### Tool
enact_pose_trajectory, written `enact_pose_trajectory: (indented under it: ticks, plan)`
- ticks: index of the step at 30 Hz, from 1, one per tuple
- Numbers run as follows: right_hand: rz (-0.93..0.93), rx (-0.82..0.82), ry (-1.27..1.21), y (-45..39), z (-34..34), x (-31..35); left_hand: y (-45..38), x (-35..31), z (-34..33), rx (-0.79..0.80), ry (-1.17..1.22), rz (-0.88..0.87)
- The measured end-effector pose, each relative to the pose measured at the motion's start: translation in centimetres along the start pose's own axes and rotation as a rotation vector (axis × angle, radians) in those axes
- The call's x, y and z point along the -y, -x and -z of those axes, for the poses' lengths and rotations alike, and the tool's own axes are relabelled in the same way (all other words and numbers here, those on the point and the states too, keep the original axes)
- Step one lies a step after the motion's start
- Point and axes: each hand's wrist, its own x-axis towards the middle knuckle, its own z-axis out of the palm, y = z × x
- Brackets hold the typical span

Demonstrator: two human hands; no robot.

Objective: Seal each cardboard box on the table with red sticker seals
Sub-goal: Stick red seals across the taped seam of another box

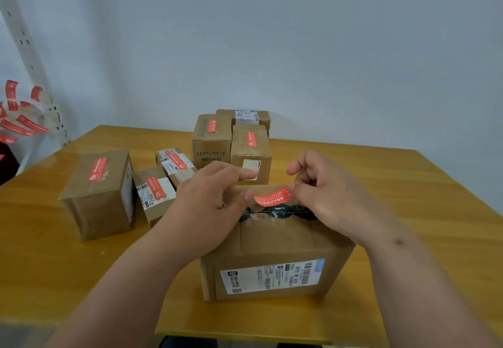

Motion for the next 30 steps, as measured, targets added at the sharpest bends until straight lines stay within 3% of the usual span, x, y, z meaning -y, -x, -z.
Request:
enact_pose_trajectory:
  ticks: [11, 21, 30]
  plan:
    - [0.002, -0.042, -0.064, 0.6, -0.4, -0.3, 0.6, 0.8, -0.7, -0.006, 0.024, -0.189]
    - [0.013, -0.100, -0.074, 0.9, -0.8, -0.7, 0.8, 0.3, -0.6, 0.046, -0.011, -0.120]
    - [0.043, -0.140, 0.277, 1.4, -1.2, -0.7, 1.0, 0.2, -0.5, 0.031, -0.010, -0.137]
